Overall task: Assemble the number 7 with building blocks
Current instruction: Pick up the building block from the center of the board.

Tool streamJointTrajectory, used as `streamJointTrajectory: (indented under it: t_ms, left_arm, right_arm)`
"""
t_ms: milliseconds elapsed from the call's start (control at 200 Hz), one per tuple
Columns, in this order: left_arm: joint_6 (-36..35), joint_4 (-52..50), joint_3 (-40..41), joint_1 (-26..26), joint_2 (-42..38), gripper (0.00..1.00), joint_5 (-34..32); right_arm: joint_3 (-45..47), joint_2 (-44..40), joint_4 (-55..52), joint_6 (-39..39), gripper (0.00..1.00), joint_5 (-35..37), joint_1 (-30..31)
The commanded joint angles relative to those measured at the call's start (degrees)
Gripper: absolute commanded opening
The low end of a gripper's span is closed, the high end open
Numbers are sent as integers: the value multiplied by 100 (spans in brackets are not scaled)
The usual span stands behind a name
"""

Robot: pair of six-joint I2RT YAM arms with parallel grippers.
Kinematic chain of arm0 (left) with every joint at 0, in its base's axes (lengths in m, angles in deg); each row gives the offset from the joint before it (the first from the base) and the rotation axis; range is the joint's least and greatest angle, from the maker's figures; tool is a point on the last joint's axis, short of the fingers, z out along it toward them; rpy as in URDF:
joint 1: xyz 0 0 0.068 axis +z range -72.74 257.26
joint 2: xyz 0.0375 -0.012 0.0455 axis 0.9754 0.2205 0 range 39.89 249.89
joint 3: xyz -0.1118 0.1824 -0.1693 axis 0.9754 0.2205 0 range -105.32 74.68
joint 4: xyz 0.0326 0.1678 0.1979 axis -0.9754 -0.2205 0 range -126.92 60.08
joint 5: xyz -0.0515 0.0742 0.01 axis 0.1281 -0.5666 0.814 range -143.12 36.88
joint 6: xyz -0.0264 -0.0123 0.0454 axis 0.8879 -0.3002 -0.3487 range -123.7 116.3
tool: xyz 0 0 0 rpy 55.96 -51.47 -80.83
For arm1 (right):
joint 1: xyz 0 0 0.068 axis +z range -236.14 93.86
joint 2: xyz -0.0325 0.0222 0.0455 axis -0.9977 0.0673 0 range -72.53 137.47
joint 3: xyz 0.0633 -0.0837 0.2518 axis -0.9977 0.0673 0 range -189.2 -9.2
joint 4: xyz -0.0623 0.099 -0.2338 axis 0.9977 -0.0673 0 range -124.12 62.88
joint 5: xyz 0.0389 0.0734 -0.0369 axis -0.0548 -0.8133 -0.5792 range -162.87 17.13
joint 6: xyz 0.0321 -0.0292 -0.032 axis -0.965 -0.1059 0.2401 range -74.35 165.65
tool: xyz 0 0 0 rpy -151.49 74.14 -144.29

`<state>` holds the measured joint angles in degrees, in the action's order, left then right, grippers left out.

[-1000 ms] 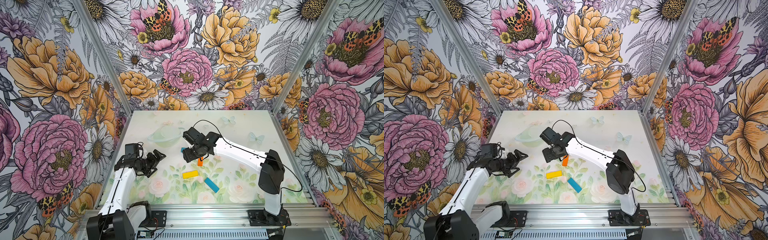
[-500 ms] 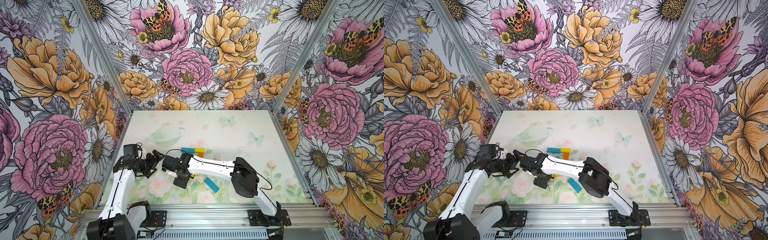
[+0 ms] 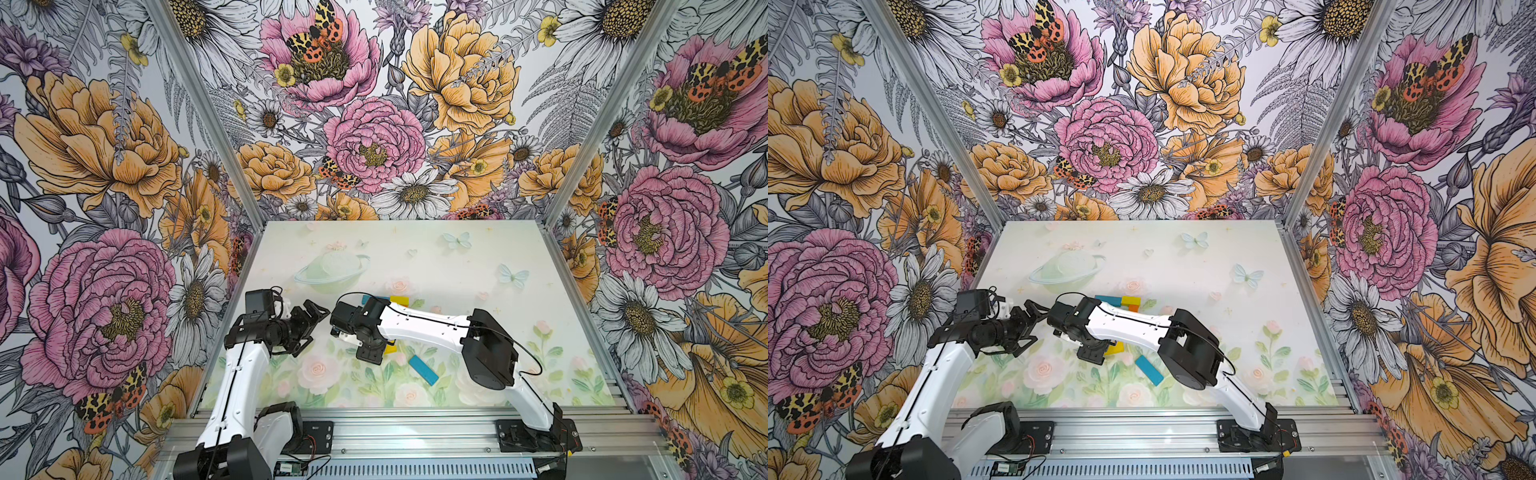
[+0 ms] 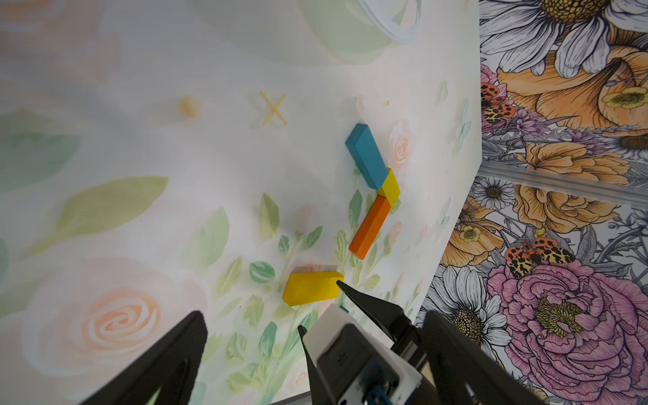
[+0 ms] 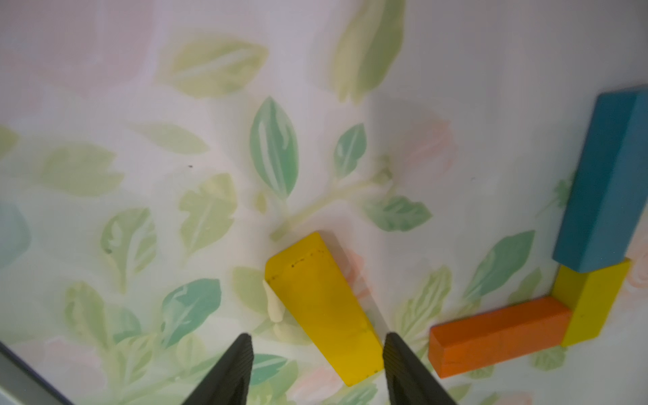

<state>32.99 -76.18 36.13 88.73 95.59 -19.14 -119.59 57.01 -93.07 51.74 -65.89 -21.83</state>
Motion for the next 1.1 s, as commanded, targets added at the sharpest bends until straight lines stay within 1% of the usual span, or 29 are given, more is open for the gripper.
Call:
streamJointTrajectory:
  t_ms: [0,150,260,360,425,505,555,681,851,956,1091]
  left_arm:
    - [75,-57,17,94,-130,99,10]
    - [3,-214,-39,236,-82,99,-126]
    - [-60,-287,8,429,-44,98,-60]
    - [-79,-299,55,497,-95,98,-54]
    - [-81,-303,75,517,-118,98,-51]
    - [-83,-297,95,523,-108,98,-32]
    - [-84,-304,101,530,-107,98,-10]
    - [-100,-303,97,525,-121,98,14]
    - [-127,-299,101,528,-108,98,81]
    - [-145,-304,76,524,-101,98,17]
    - [-140,-302,69,530,-93,98,-41]
  right_arm:
    - [151,72,74,96,62,-218,-68]
    - [518,-8,302,13,59,-424,-109]
    - [897,-190,590,-142,59,-537,-103]
    - [1101,-253,739,-270,58,-566,-104]
    - [1119,-206,759,-373,51,-541,-107]
    - [1082,-150,783,-562,37,-569,-111]
    - [1085,-161,835,-665,34,-601,-110]
    - [1062,-201,953,-800,36,-485,-103]
    - [793,-332,876,-776,37,-331,-121]
    - [695,-441,834,-712,38,-279,-130]
    - [767,-454,812,-507,44,-238,-127]
